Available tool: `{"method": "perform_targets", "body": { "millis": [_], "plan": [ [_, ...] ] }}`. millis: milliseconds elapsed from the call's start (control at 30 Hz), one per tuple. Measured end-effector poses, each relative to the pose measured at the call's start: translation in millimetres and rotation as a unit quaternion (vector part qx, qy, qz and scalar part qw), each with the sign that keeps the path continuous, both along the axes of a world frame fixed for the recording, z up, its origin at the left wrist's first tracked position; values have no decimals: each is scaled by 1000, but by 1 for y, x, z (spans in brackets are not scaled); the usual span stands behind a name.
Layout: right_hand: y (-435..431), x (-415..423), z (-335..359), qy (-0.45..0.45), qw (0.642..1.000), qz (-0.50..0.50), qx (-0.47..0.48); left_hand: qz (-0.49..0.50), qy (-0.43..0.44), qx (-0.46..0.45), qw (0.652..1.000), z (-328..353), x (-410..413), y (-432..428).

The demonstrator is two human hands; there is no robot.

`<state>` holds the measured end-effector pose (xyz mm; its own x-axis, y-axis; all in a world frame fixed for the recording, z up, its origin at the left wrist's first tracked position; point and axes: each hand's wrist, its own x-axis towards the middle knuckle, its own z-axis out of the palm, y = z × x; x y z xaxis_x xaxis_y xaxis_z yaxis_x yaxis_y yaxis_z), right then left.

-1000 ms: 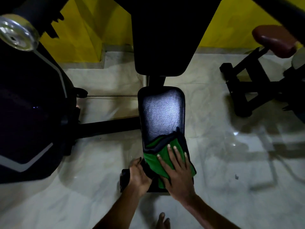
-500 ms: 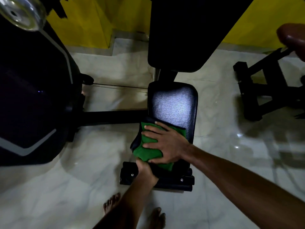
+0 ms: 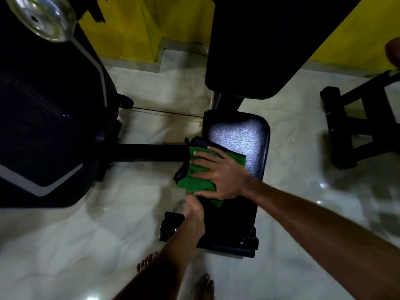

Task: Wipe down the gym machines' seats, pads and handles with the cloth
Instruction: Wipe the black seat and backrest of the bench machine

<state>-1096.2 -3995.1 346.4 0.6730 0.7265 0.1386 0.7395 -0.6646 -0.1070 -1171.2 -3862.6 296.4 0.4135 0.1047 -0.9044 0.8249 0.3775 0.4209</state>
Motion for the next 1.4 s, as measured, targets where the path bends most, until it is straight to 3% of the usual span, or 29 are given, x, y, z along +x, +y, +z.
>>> {"method": "perform_targets", "body": {
  "millis": [67,233,367,433,600,667,767,900,967,1000,1100,1167,1233,1333,1400],
  "plan": [
    [-16,21,-1,-5,1000,20,0,-58,-38,35,997,17,15,-6],
    [-35,95,1,-41,996,-78,-25,-103,-7,187,977,54,31,-21],
    [-19,132,13,-22,948,-319,11,-226,32,271,935,57,29,-24],
    [-2,127,16,-9,930,-366,19,-272,41,287,917,60,30,-23],
    [-14,46,4,-28,981,-190,27,-393,3,366,843,60,27,-25],
    [-32,24,1,-15,992,-124,7,-399,6,383,833,55,26,-23],
    [-62,45,4,-28,985,-171,-3,-404,-3,387,829,48,26,-23],
    [-49,74,9,-18,912,-409,11,-389,-4,390,835,41,25,-23],
    [-24,64,10,-5,898,-439,34,-375,-3,386,843,41,25,-23],
    [-14,52,9,-1,913,-408,27,-373,-2,385,844,42,25,-23],
    [-20,11,3,-8,981,-194,-29,-376,-1,390,841,47,25,-24],
    [-52,10,3,-11,993,-112,-47,-365,10,379,850,48,26,-23],
    [-81,23,-1,-29,984,-178,-17,-333,15,357,873,48,28,-23],
    [-87,41,2,-38,917,-395,44,-289,22,340,895,50,27,-23],
    [-60,42,3,-35,894,-443,48,-263,32,333,905,51,27,-24]
  ]
}}
